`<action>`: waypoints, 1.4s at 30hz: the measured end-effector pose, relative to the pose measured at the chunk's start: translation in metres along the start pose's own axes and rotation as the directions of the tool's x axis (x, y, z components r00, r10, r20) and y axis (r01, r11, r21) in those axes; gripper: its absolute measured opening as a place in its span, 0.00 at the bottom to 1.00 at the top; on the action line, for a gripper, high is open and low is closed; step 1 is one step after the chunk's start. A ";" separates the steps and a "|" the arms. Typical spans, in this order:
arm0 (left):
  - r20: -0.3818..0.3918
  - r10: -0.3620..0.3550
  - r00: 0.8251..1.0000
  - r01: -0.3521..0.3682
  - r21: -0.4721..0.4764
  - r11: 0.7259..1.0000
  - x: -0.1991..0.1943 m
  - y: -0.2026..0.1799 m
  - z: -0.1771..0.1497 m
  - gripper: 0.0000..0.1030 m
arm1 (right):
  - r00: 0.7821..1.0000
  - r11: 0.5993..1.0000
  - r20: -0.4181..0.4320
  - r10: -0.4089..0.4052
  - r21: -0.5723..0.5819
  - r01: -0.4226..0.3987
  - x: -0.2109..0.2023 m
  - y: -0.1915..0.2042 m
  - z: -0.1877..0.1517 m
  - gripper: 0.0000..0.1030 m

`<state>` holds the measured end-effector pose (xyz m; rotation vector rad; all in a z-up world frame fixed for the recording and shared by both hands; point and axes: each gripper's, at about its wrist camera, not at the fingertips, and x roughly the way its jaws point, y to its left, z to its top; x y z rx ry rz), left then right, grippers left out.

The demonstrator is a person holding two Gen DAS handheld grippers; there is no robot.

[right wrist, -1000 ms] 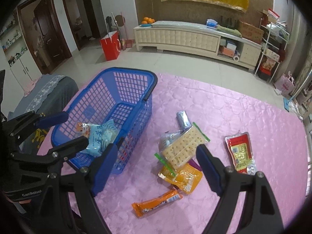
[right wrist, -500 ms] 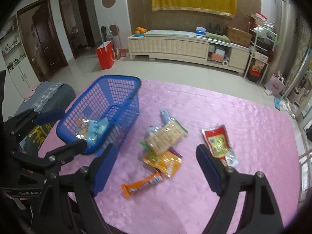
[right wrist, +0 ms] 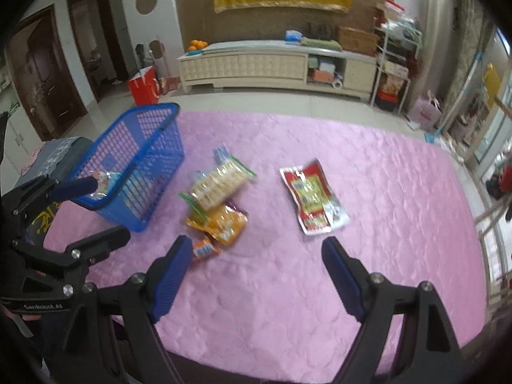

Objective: Organize snacks
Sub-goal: 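Reach the left gripper to the orange chocolate bar and grasp it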

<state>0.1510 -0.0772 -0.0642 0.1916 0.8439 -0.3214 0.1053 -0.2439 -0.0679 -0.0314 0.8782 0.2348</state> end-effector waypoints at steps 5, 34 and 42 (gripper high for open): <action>-0.054 0.005 0.999 -0.003 0.043 0.999 0.022 -0.013 -0.012 0.77 | 0.999 1.000 -0.039 -0.007 0.025 0.008 0.013 -0.009 -0.024 0.83; -0.333 -0.057 0.941 0.077 0.047 0.996 0.139 -0.004 -0.054 0.34 | 0.981 0.998 -0.187 0.045 0.058 -0.035 0.092 -0.021 -0.054 0.83; -0.348 -0.032 0.937 0.050 0.045 0.998 0.143 -0.008 -0.053 0.15 | 0.980 0.998 -0.192 0.042 0.060 -0.030 0.092 -0.024 -0.055 0.83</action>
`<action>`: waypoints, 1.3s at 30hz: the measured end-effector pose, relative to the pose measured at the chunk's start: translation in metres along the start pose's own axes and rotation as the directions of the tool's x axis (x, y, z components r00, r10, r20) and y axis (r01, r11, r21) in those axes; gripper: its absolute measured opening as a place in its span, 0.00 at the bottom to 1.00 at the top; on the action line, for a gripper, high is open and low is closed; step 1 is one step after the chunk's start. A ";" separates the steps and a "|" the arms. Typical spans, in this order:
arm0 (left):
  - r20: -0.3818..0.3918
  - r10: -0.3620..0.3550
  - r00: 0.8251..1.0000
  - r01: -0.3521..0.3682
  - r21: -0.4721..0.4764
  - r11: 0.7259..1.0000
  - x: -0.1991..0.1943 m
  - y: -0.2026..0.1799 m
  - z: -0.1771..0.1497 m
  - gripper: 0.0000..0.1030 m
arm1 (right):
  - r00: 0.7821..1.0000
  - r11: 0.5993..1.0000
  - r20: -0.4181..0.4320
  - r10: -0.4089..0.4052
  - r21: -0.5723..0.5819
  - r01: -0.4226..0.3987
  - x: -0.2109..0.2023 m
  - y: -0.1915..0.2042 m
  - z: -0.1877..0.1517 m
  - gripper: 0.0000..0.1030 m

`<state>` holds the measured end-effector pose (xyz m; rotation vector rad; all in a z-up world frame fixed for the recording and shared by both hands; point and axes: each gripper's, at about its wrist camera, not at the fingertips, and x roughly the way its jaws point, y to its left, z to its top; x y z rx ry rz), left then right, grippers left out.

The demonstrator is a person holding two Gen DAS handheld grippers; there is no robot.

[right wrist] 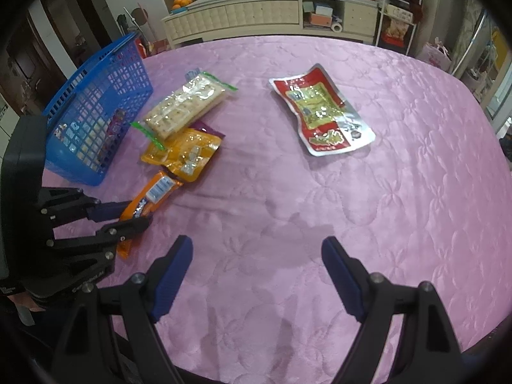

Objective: Organize snacks
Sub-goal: 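Reach the left gripper to the orange chocolate bar and grasp it, then grasp the red-and-silver snack pouch with the right gripper while the left gripper holds the orange bar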

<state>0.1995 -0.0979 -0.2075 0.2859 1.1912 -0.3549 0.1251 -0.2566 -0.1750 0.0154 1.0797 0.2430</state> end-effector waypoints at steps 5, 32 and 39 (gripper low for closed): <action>0.036 -0.008 0.999 0.009 -0.007 1.000 -0.014 -0.003 -0.002 0.13 | 1.000 1.000 0.012 -0.005 -0.008 0.005 -0.008 -0.001 0.001 0.83; 0.221 0.059 0.974 -0.024 -0.161 0.987 -0.050 0.016 0.089 0.13 | 1.000 0.978 0.028 -0.011 -0.207 0.017 0.029 -0.027 0.095 0.93; 0.181 0.040 0.983 -0.009 -0.169 0.986 -0.016 0.022 0.114 0.13 | 0.999 0.962 0.015 -0.040 -0.268 0.042 0.067 -0.037 0.119 0.93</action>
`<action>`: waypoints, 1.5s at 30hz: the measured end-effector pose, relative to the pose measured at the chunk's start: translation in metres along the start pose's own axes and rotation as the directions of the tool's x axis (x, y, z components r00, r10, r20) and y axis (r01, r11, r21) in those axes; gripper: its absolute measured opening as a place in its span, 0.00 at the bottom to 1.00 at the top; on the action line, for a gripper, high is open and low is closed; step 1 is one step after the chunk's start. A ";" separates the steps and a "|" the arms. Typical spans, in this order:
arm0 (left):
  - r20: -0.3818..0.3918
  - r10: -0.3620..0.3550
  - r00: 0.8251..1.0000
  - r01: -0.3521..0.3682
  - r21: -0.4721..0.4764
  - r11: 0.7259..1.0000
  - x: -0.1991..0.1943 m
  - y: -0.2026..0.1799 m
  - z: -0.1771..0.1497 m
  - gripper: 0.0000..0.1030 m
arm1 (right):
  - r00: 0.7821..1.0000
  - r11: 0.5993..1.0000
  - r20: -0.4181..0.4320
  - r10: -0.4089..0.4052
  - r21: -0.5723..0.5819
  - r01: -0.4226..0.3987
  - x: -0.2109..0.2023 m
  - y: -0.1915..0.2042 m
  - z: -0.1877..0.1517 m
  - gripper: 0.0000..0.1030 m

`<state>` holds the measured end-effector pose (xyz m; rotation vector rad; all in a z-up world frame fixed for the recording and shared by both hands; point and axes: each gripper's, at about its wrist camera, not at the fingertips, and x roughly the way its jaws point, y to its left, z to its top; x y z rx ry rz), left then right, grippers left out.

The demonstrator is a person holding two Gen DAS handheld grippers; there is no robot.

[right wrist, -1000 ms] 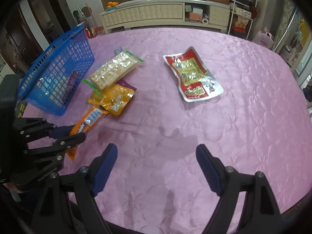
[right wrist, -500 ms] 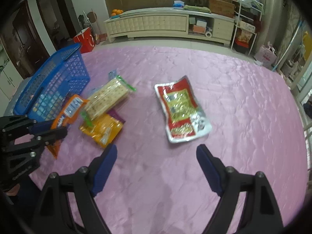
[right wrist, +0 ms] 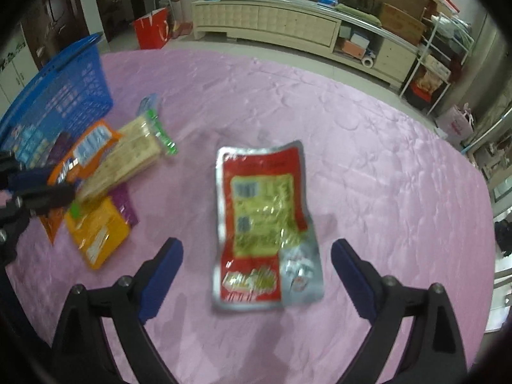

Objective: Organize snacks
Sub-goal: 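Grasp the red-and-silver snack pouch with the right gripper while the left gripper holds the orange bar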

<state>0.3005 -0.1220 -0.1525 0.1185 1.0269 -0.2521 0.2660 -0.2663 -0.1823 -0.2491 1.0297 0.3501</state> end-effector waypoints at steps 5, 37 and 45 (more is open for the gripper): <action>-0.012 -0.008 1.000 0.008 0.004 1.000 0.014 -0.004 0.009 0.13 | 0.998 1.000 -0.048 0.029 0.000 -0.029 0.027 -0.010 0.010 0.93; 0.024 0.021 1.000 -0.021 -0.001 1.000 -0.012 0.002 0.004 0.13 | 0.995 0.995 0.026 0.095 -0.017 -0.095 -0.008 0.008 0.001 0.39; 0.107 0.030 0.994 -0.030 -0.008 1.000 -0.062 0.006 -0.003 0.13 | 0.990 0.997 0.115 0.076 -0.035 -0.072 -0.080 0.028 0.003 0.39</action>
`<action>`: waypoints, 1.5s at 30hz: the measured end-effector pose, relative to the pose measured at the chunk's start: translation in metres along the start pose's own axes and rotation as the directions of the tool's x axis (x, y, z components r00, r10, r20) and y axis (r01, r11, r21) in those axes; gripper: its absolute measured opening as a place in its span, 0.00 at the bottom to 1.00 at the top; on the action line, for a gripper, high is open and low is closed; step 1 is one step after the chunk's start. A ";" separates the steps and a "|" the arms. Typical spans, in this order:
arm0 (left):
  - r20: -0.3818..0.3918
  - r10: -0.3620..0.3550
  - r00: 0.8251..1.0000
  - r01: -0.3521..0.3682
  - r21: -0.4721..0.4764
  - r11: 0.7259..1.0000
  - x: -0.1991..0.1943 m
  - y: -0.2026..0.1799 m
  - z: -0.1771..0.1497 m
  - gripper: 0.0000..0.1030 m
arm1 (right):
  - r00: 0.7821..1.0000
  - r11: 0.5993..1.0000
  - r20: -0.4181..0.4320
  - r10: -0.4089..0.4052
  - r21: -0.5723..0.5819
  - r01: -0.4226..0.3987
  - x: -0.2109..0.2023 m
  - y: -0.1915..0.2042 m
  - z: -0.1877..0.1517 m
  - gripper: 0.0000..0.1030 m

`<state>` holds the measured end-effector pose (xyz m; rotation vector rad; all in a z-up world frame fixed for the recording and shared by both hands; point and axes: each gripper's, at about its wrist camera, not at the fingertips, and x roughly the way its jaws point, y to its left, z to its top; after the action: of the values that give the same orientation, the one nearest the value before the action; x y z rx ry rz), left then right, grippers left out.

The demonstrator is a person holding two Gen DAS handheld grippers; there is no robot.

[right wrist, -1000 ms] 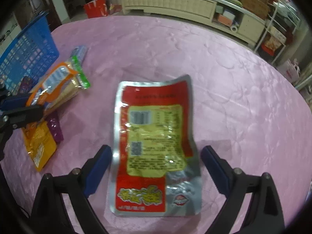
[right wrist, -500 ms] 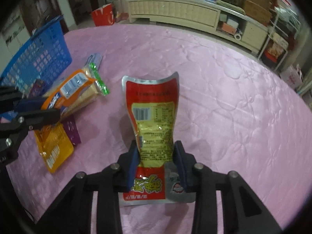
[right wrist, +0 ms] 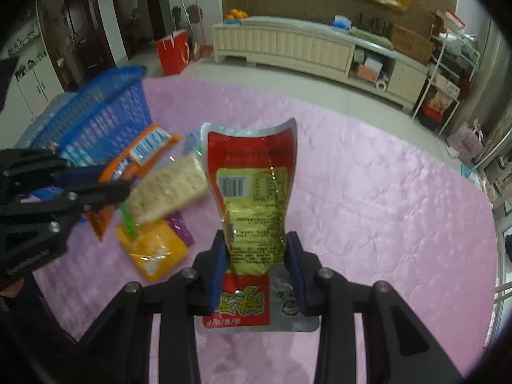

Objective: Organize snacks
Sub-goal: 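Grasp the red-and-silver snack pouch with the right gripper while the left gripper holds the orange bar, then carry the orange bar and red pouch over the basket with both grippers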

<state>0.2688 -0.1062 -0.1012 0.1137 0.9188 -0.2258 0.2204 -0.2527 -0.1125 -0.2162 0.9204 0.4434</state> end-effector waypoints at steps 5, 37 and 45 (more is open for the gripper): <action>0.061 0.000 0.998 0.000 -0.008 1.000 -0.039 0.007 -0.001 0.13 | 0.999 0.999 0.050 -0.015 -0.030 0.017 -0.039 0.021 0.008 0.39; 0.175 0.181 0.968 -0.155 -0.150 0.976 -0.168 0.179 -0.046 0.13 | 0.983 0.974 0.164 0.084 -0.221 -0.046 -0.065 0.187 0.095 0.40; 0.144 0.205 0.968 -0.173 -0.206 0.963 -0.159 0.211 -0.054 0.13 | 0.989 0.955 0.110 0.103 -0.288 -0.068 -0.027 0.212 0.111 0.40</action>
<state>0.1846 0.1318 -0.0069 0.0040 0.7558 0.0324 0.1887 -0.0311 -0.0241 -0.4070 0.7433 0.6632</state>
